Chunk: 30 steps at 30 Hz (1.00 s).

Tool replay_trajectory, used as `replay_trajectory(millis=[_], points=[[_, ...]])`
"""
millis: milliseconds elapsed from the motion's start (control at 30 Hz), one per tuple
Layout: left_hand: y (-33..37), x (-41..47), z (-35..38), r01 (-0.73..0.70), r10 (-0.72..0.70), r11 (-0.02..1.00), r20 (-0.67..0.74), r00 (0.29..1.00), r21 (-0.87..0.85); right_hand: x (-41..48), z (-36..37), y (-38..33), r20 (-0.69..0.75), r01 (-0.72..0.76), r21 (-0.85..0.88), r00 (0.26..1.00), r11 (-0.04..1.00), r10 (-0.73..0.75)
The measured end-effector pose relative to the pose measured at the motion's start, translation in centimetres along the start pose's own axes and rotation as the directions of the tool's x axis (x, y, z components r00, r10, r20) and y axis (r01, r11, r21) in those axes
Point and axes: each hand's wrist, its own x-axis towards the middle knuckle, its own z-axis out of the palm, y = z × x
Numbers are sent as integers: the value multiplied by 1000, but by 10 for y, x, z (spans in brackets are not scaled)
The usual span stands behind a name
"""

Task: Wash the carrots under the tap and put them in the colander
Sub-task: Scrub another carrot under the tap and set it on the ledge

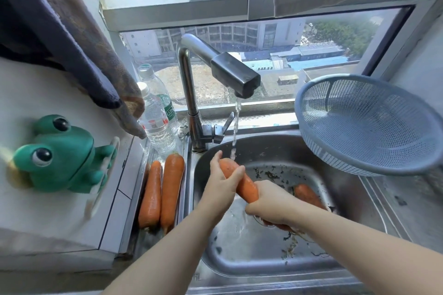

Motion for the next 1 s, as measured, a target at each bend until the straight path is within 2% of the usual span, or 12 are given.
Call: replay_trajectory(millis=[67,167,267,333,467,533,600,667,733,800,900,1000], points=[[1,6,3,24,-30,999,-158,987,-38,0,6,-4,-72,34,-57,997,998,-39],[10,12,12,144,-268,910,-288,919,-387,0,8,-7,-141,78,-219,984,973,-111],[25,13,15,233,-437,768,-223,871,-596,1,5,-4,-189,78,-322,971,943,-144],[29,12,12,262,-408,705,-74,910,-659,3,-2,1,-201,82,-291,969,953,-144],[24,5,4,259,-226,812,127,966,-523,6,-9,10,-147,87,-213,982,973,-120],[21,4,3,231,-183,860,146,972,-455,5,-6,14,-199,75,-224,973,972,-121],[23,6,6,201,-186,883,76,980,-424,3,-3,14,-257,67,-286,955,956,-144],[24,11,10,203,-254,845,-39,966,-494,2,-1,10,-277,75,-371,943,926,-187],[26,15,11,212,-303,801,-75,950,-560,3,-2,8,-278,92,-401,936,912,-216],[31,11,6,229,-265,811,10,964,-538,5,-5,11,-261,115,-356,941,927,-217],[35,-1,-9,281,-213,880,211,954,-384,4,-11,15,-198,125,-302,962,945,-190],[28,-3,-14,302,-247,884,194,950,-357,0,-8,15,-208,101,-422,957,901,-204]])
